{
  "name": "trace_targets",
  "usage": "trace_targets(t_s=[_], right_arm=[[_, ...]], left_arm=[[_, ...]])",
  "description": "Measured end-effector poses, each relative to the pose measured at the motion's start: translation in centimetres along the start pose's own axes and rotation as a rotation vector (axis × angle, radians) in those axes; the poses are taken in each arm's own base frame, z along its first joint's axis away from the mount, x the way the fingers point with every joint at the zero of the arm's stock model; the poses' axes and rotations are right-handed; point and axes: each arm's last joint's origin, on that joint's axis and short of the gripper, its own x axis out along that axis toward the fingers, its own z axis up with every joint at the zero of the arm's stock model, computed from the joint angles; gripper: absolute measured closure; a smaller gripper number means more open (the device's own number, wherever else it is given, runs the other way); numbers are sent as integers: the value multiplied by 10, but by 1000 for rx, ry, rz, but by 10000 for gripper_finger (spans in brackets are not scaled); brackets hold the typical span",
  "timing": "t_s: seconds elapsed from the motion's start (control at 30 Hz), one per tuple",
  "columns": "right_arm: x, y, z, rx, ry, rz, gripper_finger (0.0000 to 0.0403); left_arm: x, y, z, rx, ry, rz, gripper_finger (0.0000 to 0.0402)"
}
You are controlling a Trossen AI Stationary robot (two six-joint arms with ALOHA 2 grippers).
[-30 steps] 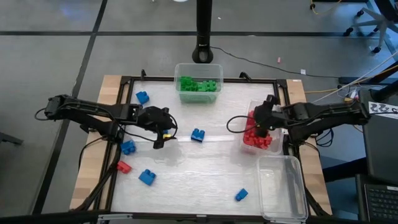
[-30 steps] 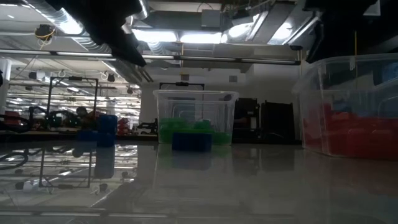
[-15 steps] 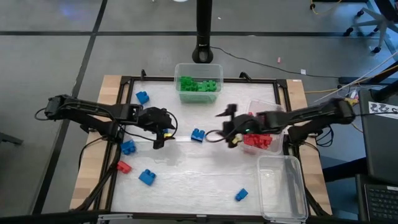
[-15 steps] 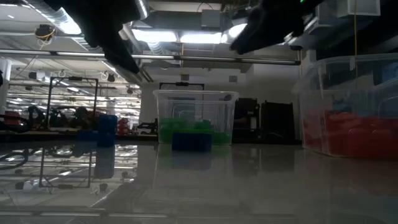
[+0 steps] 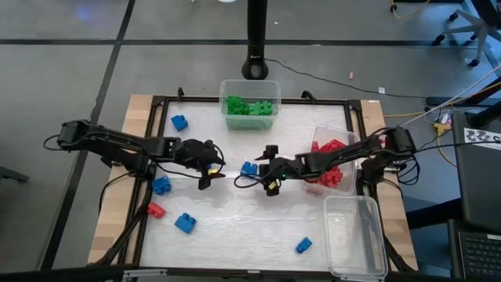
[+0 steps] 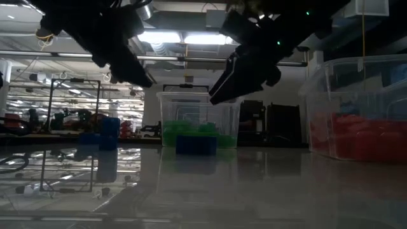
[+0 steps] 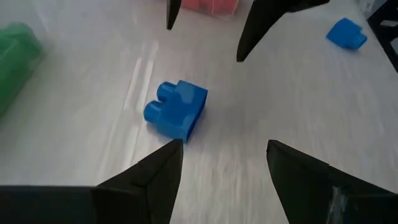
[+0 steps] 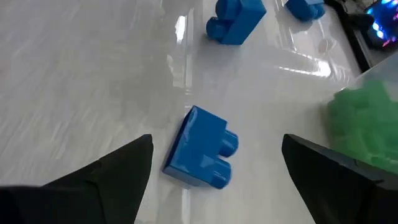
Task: Sort blocks
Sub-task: Put the red game piece into the middle right transparent bin
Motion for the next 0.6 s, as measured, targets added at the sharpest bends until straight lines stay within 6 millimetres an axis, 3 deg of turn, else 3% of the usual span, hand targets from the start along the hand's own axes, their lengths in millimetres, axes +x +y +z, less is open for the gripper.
trace_targets(t_s=[0.43,0.6], right_arm=[[3,-1,-3,-1,29,-97,47],[14,2,-8,106,39,-118,36]], left_arm=[[9,5,-21,-29,-80,38,180],[17,5,-24,-41,-144,30,180]])
